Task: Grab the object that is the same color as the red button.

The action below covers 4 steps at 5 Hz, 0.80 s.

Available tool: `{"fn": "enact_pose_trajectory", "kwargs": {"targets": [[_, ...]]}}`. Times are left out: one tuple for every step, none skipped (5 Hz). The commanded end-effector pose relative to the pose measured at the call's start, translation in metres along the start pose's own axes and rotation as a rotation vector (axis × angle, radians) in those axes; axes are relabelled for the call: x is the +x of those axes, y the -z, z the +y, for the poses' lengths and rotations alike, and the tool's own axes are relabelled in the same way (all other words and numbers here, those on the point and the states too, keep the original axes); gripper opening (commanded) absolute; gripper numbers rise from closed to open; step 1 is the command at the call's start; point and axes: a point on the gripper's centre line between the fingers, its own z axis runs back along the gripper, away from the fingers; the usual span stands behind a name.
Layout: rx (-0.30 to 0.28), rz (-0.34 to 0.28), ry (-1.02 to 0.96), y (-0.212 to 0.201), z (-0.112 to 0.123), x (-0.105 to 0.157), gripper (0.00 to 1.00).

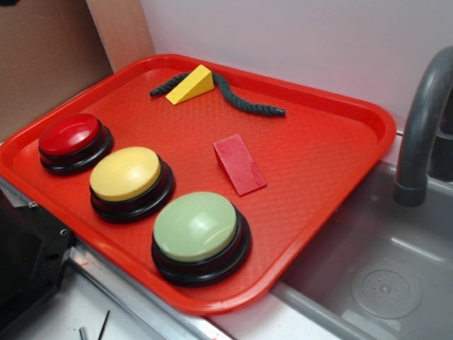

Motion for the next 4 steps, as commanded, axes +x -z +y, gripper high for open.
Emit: {"fn": "enact_pose_trajectory", "kwargs": {"targets": [[0.0,0.0,0.0,0.0,0.0,0.0,1.0],[0.051,-0.009,-0.11,0.004,0.001,0.005,1.0],[0.011,-0.013,-0.272,0.012,0.0,0.013,1.0],[0.01,0.013,-0.456,0.032,-0.008,0.031,1.0]]}}
